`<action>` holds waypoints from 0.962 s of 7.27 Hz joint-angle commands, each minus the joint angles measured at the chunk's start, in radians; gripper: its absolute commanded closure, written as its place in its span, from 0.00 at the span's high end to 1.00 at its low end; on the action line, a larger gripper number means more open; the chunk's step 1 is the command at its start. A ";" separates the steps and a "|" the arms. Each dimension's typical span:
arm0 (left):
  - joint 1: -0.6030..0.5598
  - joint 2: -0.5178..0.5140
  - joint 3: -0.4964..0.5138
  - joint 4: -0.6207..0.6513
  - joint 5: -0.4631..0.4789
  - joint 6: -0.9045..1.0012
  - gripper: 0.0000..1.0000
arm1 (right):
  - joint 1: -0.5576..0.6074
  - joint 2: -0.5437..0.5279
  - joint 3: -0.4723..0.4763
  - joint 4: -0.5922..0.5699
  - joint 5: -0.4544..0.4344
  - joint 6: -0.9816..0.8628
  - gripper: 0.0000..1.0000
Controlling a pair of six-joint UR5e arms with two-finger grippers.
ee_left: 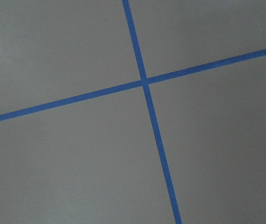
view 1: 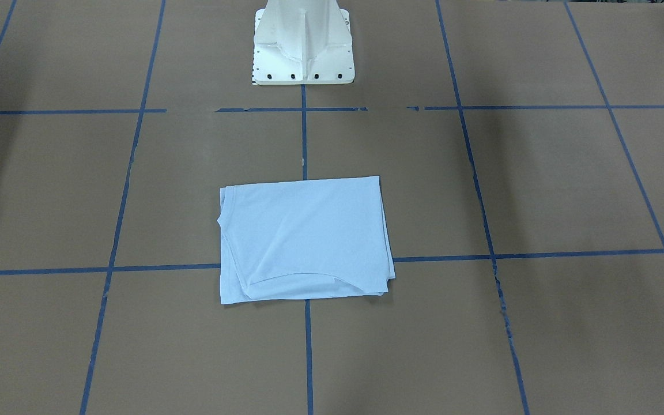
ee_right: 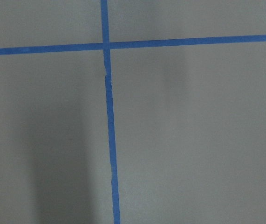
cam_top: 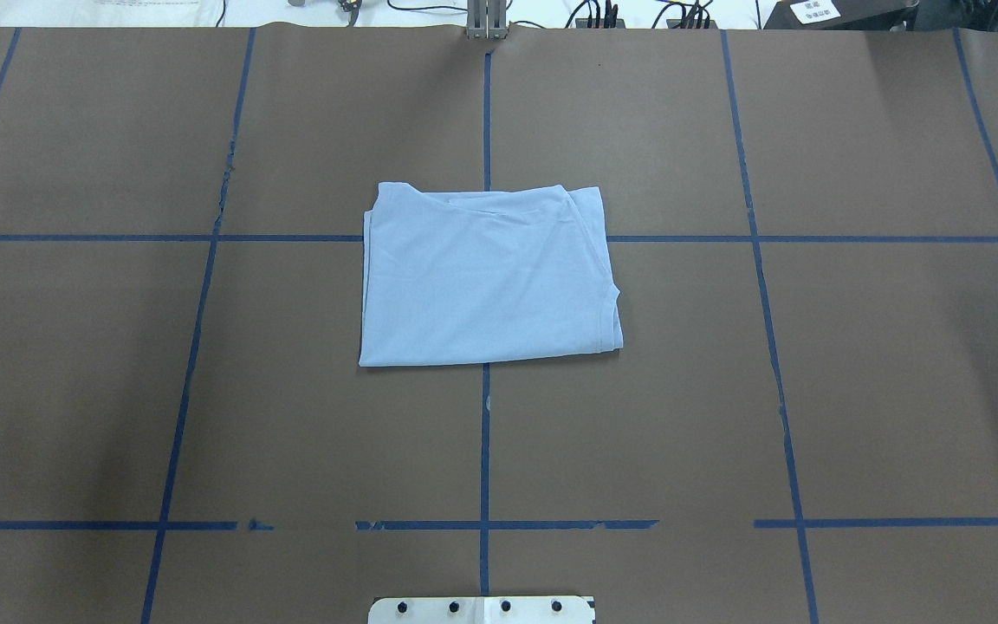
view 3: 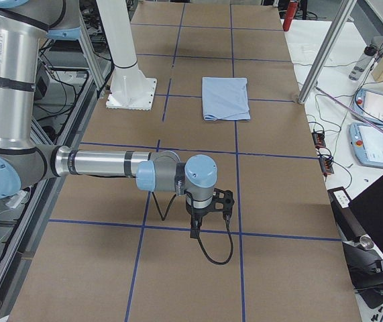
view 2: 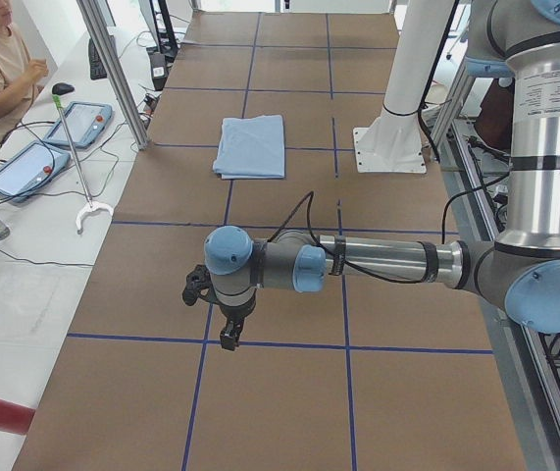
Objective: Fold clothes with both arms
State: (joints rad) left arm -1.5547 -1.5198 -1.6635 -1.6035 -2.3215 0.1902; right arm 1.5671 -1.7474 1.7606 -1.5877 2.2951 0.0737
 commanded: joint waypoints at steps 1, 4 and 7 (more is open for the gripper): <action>-0.001 0.009 -0.004 -0.010 0.007 0.001 1.00 | -0.001 0.002 0.002 0.000 0.007 0.001 1.00; -0.001 0.009 -0.007 -0.012 -0.002 0.001 1.00 | -0.005 0.003 0.002 0.002 0.007 0.003 1.00; 0.001 0.007 -0.009 -0.013 -0.001 0.003 1.00 | -0.010 0.003 0.002 0.026 0.007 0.001 1.00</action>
State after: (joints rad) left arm -1.5548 -1.5118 -1.6706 -1.6166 -2.3226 0.1927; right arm 1.5589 -1.7442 1.7625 -1.5715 2.3025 0.0754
